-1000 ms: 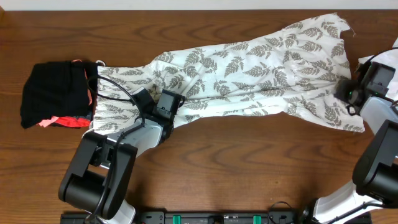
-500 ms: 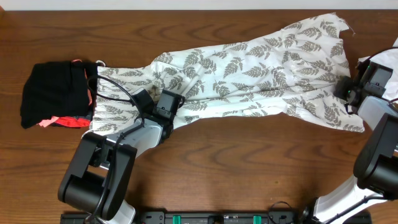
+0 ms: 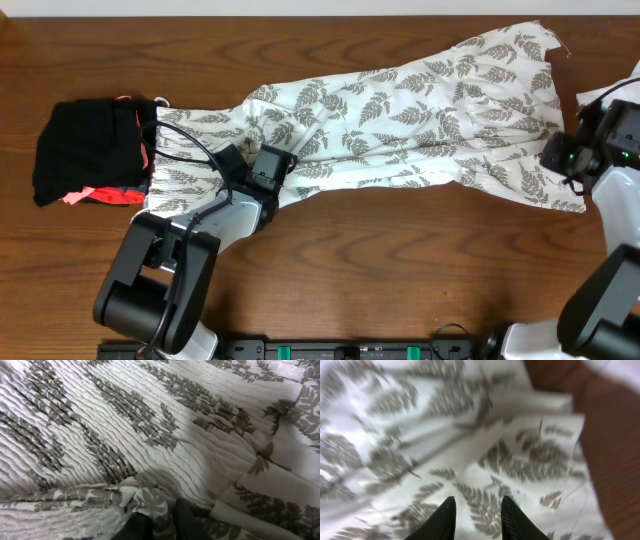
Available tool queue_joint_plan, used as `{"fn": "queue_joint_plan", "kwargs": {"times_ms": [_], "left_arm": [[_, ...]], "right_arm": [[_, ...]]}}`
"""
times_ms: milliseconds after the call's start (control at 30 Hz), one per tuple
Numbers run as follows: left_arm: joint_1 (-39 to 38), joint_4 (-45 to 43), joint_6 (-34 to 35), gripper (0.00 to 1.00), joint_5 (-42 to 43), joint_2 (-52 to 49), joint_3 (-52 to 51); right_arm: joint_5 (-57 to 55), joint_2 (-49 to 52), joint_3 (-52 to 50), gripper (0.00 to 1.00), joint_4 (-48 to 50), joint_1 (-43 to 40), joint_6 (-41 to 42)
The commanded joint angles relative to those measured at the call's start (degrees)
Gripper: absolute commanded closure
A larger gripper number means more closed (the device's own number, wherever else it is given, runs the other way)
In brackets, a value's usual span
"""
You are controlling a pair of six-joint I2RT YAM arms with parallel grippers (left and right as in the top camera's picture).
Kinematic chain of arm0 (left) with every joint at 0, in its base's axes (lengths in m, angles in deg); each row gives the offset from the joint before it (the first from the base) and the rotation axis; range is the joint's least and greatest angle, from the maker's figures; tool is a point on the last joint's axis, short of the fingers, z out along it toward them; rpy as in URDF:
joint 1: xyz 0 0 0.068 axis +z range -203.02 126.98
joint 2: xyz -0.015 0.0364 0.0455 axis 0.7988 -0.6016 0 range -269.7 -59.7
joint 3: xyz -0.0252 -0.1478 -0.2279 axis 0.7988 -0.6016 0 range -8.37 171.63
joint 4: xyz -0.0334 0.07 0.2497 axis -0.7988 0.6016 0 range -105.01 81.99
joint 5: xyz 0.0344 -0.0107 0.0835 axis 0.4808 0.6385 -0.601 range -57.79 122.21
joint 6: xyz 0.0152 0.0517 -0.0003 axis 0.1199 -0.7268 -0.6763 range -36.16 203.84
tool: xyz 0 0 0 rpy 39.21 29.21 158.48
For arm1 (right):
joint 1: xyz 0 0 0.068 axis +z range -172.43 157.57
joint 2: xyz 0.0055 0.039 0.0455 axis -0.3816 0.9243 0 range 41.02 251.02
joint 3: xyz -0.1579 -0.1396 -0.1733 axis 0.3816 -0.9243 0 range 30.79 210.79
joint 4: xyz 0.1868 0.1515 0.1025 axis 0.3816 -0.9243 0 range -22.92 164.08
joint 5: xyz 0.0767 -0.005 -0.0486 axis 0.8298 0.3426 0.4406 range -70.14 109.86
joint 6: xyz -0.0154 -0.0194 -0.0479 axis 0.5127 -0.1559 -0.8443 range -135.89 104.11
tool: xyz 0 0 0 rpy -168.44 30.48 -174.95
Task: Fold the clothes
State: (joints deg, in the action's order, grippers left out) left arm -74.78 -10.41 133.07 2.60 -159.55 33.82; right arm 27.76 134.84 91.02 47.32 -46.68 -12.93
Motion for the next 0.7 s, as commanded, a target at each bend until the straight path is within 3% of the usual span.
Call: {"fn": "queue_joint_plan", "kwargs": {"times_ms": [0,300,667], "left_arm": [[0.6,2.0,-0.6,0.83,2.1,-1.7,-1.8],[0.6,2.0,-0.6,0.83,2.1,-1.7,-1.8],[0.6,2.1,-0.6,0.83,2.1,-1.7,-1.8]], "right_arm": [[-0.8,5.4,-0.9,0.71,-1.2,-0.1,-0.9],[-0.9,15.6,-0.9,0.71,5.1,-0.1,-0.9],[-2.8,18.9,-0.9,0.60,26.3,-0.1,-0.8]]}}
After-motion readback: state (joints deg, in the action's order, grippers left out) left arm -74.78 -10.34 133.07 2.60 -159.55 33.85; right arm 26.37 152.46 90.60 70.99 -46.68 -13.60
